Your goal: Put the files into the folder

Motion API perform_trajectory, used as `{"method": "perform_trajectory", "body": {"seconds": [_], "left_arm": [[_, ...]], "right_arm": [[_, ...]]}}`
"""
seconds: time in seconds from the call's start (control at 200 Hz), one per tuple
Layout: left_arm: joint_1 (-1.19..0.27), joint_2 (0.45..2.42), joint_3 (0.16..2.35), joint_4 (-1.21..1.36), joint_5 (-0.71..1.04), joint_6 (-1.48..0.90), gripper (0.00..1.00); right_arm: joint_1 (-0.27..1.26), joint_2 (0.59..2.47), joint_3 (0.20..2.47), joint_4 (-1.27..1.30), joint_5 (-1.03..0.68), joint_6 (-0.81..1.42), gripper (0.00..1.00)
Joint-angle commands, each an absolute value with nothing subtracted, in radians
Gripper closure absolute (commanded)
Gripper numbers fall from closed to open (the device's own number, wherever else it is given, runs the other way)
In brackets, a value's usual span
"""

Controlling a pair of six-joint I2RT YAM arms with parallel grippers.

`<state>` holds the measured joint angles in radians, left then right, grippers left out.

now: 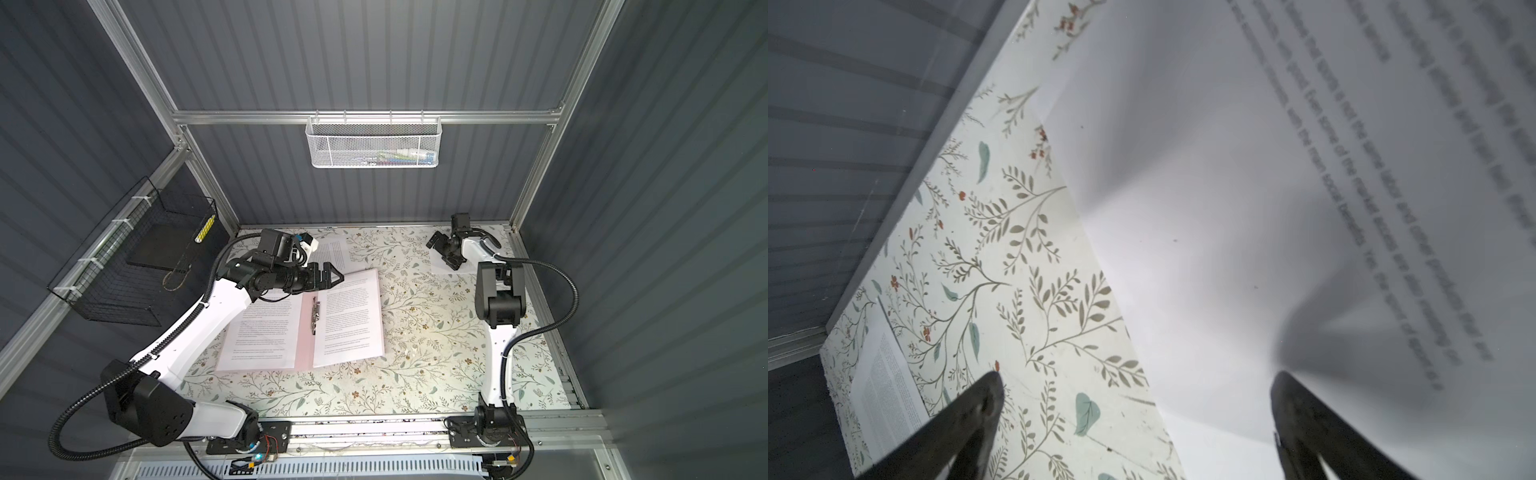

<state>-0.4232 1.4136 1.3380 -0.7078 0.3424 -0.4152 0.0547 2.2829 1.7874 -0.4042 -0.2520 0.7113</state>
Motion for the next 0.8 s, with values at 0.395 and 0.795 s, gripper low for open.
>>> {"method": "perform_trajectory", "body": {"seconds": [0.395,0.795], "left_arm": [[-0.426,1.406,1.405,-0.768,0.296,-0.379,0.0],[-0.513,1.469,1.536,-0.809,0.276,-0.348,0.0]], "right_arm": [[0.052,2.21,1.569,-0.427,-0.412,0.824,0.01],[0.051,1.654,0.758,-0.019,-0.623,0.888,0.01]]}}
